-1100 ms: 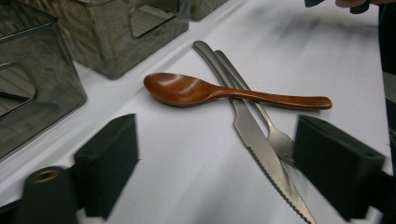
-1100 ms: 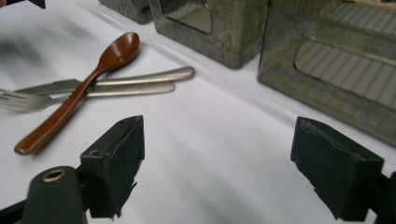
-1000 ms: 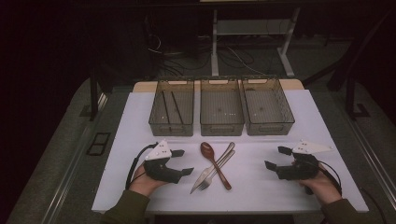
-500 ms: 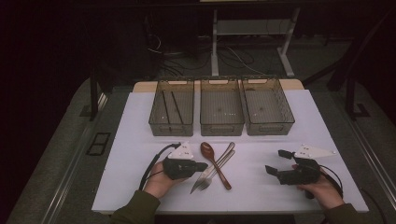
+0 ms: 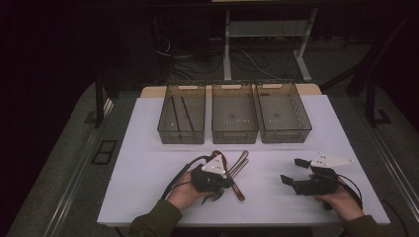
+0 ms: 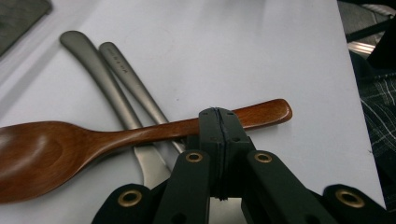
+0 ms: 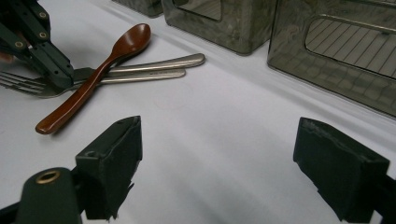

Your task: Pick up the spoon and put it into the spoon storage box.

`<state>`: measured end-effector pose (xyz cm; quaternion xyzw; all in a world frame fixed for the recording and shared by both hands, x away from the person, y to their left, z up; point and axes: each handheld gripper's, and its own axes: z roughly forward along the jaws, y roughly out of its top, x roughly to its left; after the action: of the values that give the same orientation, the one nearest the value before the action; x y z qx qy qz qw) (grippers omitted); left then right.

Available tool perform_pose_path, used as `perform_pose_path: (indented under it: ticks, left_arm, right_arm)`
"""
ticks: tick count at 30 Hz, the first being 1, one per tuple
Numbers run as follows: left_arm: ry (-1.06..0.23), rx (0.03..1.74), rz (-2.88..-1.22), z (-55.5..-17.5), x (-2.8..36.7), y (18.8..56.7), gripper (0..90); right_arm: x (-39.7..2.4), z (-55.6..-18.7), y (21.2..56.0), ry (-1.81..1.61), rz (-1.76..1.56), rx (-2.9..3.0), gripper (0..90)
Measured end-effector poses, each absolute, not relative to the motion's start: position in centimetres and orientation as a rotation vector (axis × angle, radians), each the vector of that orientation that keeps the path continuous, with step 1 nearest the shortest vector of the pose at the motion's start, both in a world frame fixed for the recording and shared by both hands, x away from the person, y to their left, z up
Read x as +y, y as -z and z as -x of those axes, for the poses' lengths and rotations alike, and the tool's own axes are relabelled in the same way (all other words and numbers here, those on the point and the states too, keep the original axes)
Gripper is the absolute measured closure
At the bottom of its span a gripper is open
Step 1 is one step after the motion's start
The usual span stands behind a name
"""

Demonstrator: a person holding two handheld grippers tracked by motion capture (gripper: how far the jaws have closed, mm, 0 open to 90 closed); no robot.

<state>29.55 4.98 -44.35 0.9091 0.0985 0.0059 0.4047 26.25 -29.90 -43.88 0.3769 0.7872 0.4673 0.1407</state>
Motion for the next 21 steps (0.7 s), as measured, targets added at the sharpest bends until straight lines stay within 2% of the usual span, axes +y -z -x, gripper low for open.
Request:
perform_pose_path:
  ticks: [21]
  left_arm:
    - [-0.032, 0.175, -2.357, -30.9, 1.7, 44.8, 88.7]
  right_arm:
    - [-30.0, -26.2, 43.8, -1.345, -1.090, 2.273, 14.9]
